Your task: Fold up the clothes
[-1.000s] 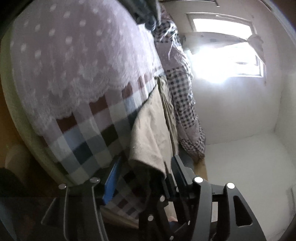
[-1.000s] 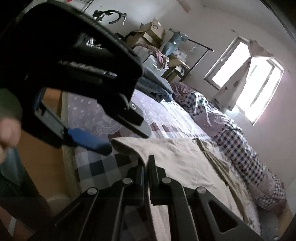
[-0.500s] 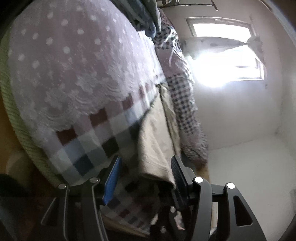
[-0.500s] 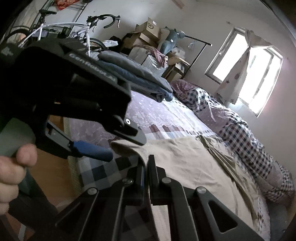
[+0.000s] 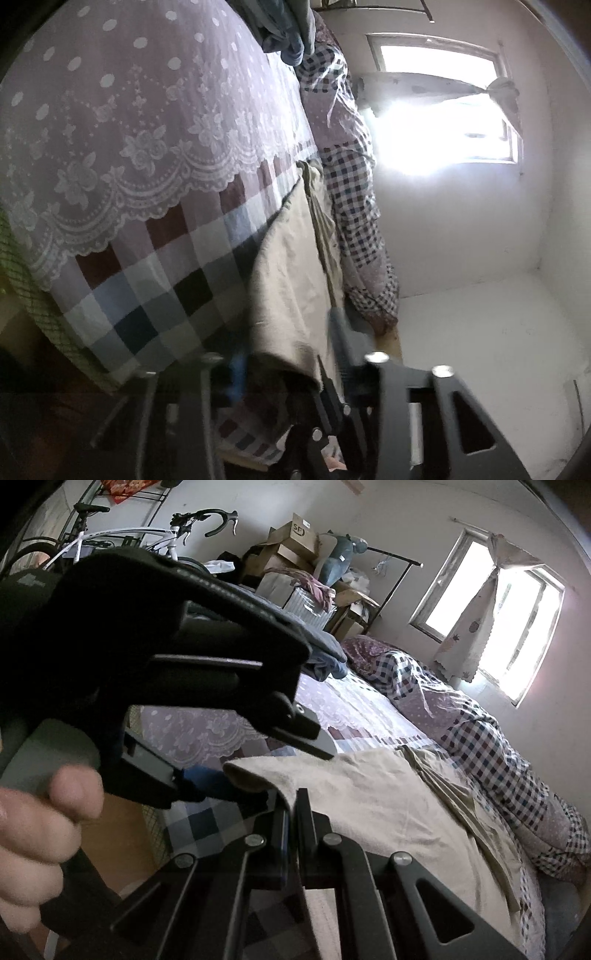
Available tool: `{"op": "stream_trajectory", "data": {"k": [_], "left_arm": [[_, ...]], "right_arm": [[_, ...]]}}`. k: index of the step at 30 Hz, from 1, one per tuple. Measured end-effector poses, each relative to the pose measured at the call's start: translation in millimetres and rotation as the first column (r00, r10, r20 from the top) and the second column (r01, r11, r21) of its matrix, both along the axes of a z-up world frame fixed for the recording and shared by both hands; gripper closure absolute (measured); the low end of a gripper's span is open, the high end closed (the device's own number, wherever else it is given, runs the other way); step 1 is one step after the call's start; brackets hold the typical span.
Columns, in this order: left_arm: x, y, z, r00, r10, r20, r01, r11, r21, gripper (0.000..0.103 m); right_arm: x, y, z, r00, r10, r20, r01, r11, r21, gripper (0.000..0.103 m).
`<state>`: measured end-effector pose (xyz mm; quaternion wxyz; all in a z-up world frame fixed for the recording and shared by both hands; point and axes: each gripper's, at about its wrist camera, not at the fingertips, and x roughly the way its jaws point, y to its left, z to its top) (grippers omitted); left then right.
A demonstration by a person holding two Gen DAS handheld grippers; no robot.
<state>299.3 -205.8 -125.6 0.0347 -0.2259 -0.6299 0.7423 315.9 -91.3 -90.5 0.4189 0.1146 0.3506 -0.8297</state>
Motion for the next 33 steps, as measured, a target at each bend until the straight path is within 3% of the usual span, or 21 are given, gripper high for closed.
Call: {"op": "stream_trajectory", "data": {"k": [2, 4, 8, 10, 12, 14, 24, 33], "left_arm": [[0, 0, 3, 1.0, -0.001, 0.004, 0.001, 1.0, -0.022, 0.089], [2, 1, 7, 1.0, -0.005, 0.001, 0.005, 0.999, -0.041, 0.097], [4, 0, 16, 1.0, -0.01, 0.009, 0.011, 0.997, -0.074, 0.099], [4, -1, 22, 1.0, -0.016, 0.012, 0.017, 0.996, -0.089, 0.099], [4, -2, 31, 0.999, -0.031, 0.007, 0.032, 0.993, -0.112, 0.099], [2, -3, 40, 0.999, -0.046, 0.003, 0.046, 0.989, -0.141, 0.099], [-10, 1, 77, 0.996, -0.091, -0.009, 0.088, 0.976, -0.197, 0.1], [-11, 3, 102, 0.996, -0.089, -0.024, 0.081, 0.971, -0.225, 0.1]], "right_arm": [[0, 0, -1, 1.0, -0.001, -0.005, 0.001, 1.0, 0.001, 0.101], [0, 0, -3, 1.0, 0.0, -0.011, 0.0, 1.0, 0.005, 0.101], [2, 1, -6, 0.999, -0.007, -0.049, 0.007, 1.0, 0.017, 0.101], [5, 3, -8, 0.997, -0.017, -0.074, 0.019, 1.0, 0.021, 0.093], [8, 6, -11, 0.994, -0.031, -0.103, 0.033, 0.999, 0.023, 0.072], [10, 10, -13, 0.991, -0.045, -0.129, 0.048, 0.999, 0.025, 0.062], [4, 43, -25, 0.954, -0.129, -0.272, 0.157, 0.984, 0.084, 0.062], [-18, 115, -34, 0.917, -0.264, -0.298, 0.319, 0.935, 0.155, 0.062]]}}
